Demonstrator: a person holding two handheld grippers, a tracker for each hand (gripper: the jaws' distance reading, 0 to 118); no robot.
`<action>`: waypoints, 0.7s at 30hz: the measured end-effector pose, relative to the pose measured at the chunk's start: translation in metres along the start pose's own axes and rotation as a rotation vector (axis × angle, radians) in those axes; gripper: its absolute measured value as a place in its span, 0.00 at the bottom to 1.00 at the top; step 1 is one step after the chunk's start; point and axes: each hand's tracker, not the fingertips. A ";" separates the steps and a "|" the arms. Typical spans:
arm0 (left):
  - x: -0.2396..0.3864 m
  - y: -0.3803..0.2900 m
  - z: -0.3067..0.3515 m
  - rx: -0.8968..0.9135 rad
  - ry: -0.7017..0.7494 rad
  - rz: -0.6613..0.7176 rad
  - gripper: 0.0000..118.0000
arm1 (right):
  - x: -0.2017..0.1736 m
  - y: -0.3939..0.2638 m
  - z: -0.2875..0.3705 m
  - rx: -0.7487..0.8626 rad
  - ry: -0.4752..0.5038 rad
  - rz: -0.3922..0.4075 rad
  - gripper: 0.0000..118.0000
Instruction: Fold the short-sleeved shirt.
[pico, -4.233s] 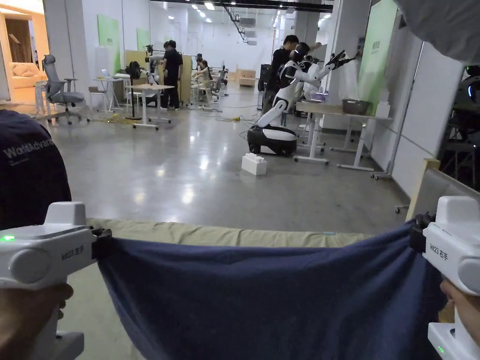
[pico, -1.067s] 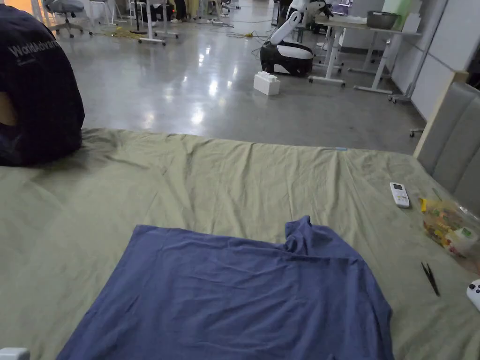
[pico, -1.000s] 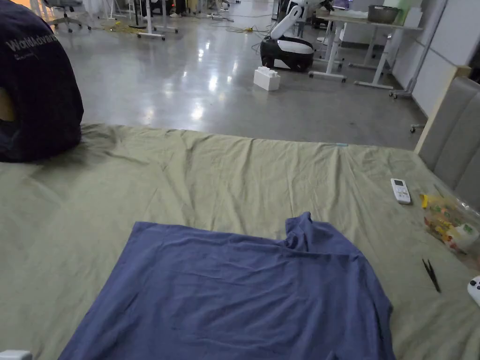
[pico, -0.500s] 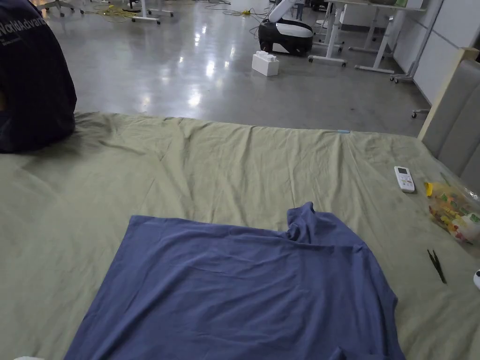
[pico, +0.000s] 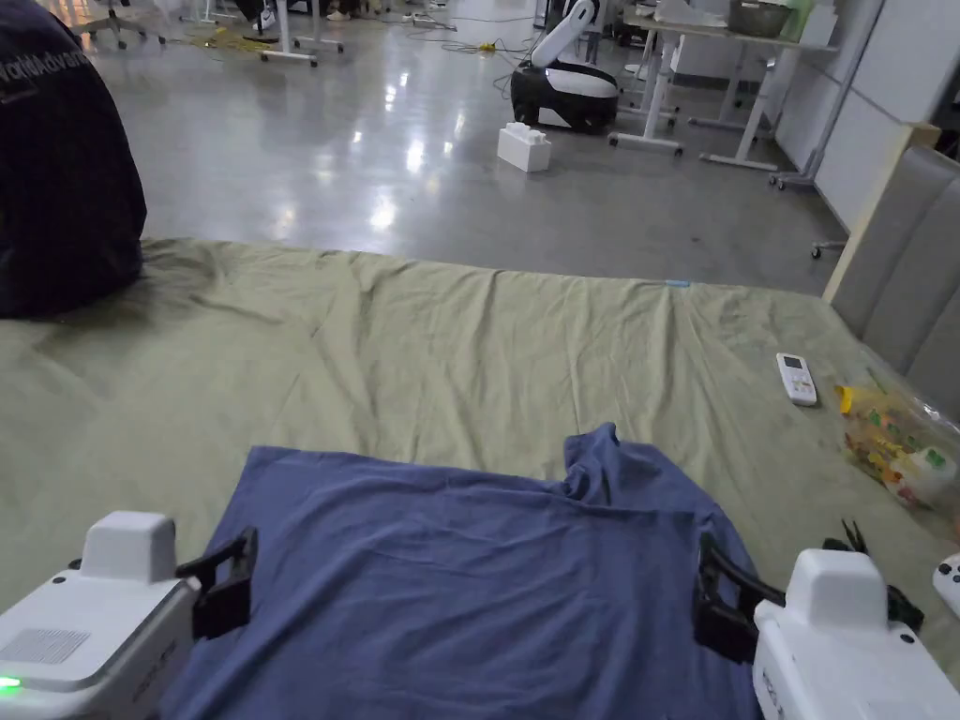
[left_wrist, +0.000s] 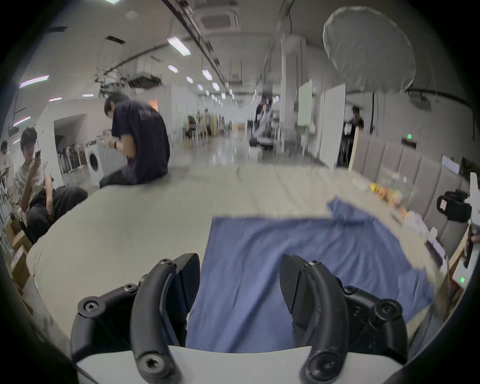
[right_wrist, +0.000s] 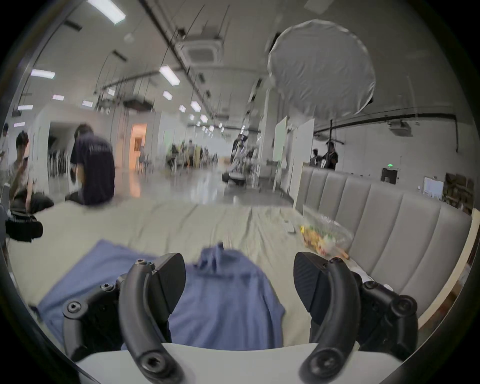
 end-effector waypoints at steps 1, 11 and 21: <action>0.008 0.010 0.000 0.042 0.007 0.006 0.34 | -0.004 0.006 -0.002 0.037 -0.017 -0.025 0.70; 0.039 0.050 0.007 0.228 0.094 -0.041 0.04 | -0.025 0.040 -0.018 0.155 -0.021 -0.071 0.01; 0.029 0.050 -0.004 0.154 0.065 0.023 0.02 | -0.035 0.046 -0.021 0.162 0.007 -0.015 0.00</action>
